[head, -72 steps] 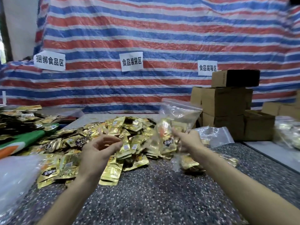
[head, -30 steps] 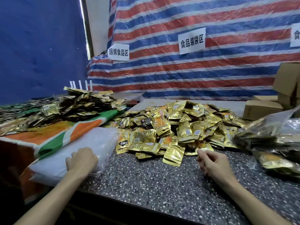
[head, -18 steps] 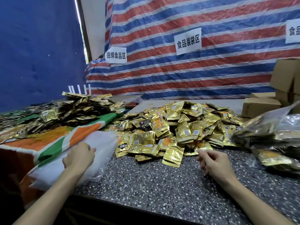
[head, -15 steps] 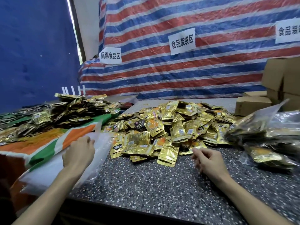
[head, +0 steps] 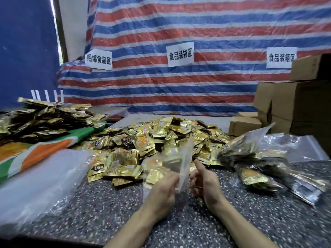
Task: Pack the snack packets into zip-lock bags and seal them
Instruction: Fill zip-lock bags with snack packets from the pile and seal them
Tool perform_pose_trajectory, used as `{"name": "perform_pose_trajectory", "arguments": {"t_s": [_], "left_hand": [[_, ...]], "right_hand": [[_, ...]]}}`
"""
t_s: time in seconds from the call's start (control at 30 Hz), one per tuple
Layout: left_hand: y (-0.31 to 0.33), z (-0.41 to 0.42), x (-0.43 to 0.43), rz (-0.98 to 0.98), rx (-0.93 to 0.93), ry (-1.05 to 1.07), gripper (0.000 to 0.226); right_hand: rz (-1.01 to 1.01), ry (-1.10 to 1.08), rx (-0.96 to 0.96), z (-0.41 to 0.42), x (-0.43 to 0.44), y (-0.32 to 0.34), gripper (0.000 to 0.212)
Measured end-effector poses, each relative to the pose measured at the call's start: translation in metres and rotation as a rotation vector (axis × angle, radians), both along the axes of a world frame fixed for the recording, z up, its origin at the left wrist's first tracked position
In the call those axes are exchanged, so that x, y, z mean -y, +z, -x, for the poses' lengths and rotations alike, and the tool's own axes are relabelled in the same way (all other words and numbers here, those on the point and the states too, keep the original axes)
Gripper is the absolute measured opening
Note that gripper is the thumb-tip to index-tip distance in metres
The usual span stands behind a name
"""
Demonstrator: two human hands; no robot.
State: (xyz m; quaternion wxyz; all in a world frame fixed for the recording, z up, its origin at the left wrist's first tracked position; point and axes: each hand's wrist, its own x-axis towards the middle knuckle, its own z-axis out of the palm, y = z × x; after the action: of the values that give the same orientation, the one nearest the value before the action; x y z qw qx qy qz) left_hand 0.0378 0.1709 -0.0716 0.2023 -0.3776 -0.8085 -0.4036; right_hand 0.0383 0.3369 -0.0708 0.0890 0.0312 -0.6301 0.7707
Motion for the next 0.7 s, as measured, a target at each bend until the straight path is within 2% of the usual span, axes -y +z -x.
{"name": "perform_pose_trajectory", "arguments": {"t_s": [0.07,0.2,0.3,0.37,0.47,0.57,0.63,0.7], "left_hand": [[-0.014,0.001,-0.005,0.118,-0.058,-0.081,0.023],[-0.014,0.0,0.002,0.059,-0.07,-0.075,0.018],[-0.016,0.001,0.003,0.136,-0.054,-0.039,0.016],[-0.016,0.001,0.003,0.146,-0.024,-0.042,0.02],[-0.012,-0.001,0.005,0.091,0.056,-0.085,0.031],[-0.007,-0.001,0.007,-0.101,0.291,-0.109,0.03],[-0.005,0.003,0.009,-0.319,0.447,-0.09,0.054],[-0.003,0.006,0.013,-0.491,0.602,-0.067,0.06]], "right_hand": [[-0.016,0.012,-0.017,0.002,0.001,-0.003,0.05],[-0.13,0.041,-0.051,0.003,0.002,-0.005,0.045],[-0.213,0.108,-0.09,0.001,0.001,-0.004,0.04],[-0.302,0.139,-0.12,-0.001,0.003,-0.004,0.031],[-0.298,0.16,-0.14,-0.003,0.004,-0.005,0.022],[-0.305,0.133,-0.151,-0.003,0.002,-0.003,0.018],[-0.321,0.116,-0.146,-0.002,0.002,-0.002,0.02],[-0.334,0.131,-0.137,-0.003,0.004,-0.002,0.017]]}}
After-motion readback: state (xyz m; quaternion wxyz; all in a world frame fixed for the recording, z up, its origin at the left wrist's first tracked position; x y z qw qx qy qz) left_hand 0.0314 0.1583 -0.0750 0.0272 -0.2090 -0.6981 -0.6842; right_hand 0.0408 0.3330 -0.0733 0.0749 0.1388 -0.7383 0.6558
